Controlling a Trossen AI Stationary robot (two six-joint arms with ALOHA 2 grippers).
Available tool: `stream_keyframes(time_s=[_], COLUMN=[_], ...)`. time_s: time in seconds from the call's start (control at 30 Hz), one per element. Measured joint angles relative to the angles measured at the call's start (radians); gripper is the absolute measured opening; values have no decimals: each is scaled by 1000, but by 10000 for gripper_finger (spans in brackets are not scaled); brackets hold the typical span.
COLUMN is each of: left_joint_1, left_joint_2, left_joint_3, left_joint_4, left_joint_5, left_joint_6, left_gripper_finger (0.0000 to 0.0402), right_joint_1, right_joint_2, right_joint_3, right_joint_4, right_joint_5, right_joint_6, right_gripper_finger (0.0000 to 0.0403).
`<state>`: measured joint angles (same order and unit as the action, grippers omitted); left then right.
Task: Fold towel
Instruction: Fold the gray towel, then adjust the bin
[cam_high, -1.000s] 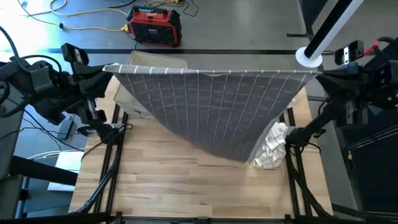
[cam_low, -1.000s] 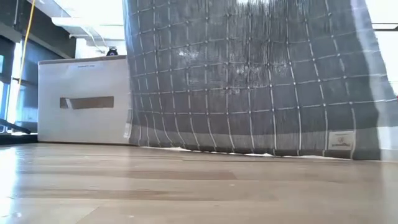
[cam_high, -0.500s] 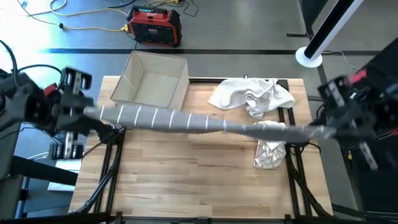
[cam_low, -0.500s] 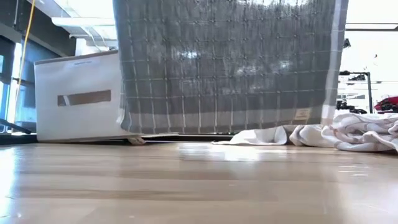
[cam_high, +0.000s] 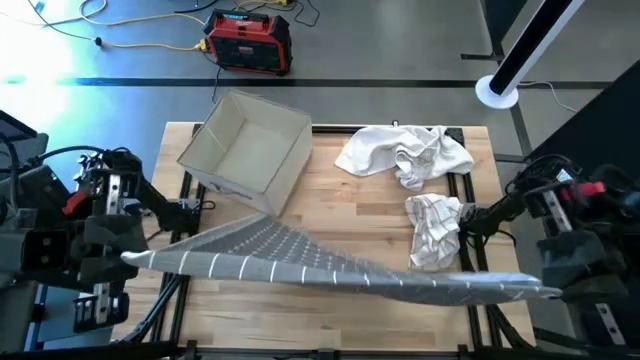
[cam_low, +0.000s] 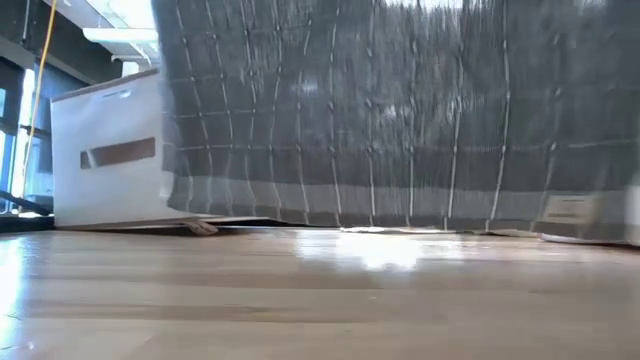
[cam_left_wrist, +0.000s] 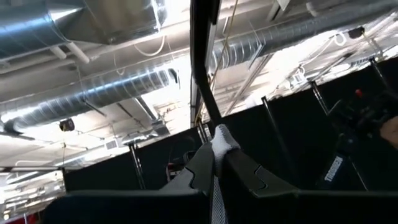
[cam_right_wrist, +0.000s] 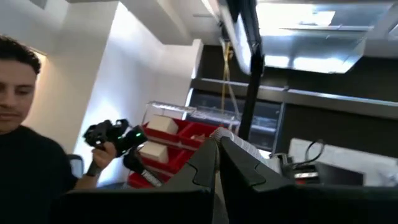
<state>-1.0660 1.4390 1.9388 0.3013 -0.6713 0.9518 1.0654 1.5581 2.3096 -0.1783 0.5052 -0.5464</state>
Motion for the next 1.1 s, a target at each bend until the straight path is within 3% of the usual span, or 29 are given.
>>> stream_keyframes(time_s=[0.17, 0.33, 0.47, 0.53, 0.63, 0.77, 0.87, 0.97, 1.1], left_joint_1=[-23, -7, 61, 80, 78, 50, 36, 27, 25], left_joint_2=[6, 4, 4, 4, 2, -12, -36, -62, -94], left_joint_3=[0, 0, 0, 0, 0, -1, 0, 0, 0], left_joint_4=[26, 28, -15, -27, -31, -8, 55, 72, 69], left_joint_5=[-19, -215, -392, -448, -368, -119, 31, 70, 24], left_joint_6=[82, 185, 119, 94, 181, 393, 488, 525, 523], left_gripper_finger=[4, 4, 4, 4, 4, 4, 4, 4, 4], right_joint_1=[58, 75, 74, 73, 76, 100, 128, 164, 212], right_joint_2=[-2, -2, -2, -2, -3, -16, -35, -49, -71], right_joint_3=[0, 0, 0, 0, 0, 0, 0, 0, 0], right_joint_4=[65, 71, 70, 72, 86, 180, 281, 349, 416], right_joint_5=[102, 305, 447, 466, 456, 433, 346, 266, 243], right_joint_6=[-129, -236, -275, -284, -330, -472, -591, -700, -815], right_gripper_finger=[0, 0, 0, 0, 0, 0, 0, 1, 1])
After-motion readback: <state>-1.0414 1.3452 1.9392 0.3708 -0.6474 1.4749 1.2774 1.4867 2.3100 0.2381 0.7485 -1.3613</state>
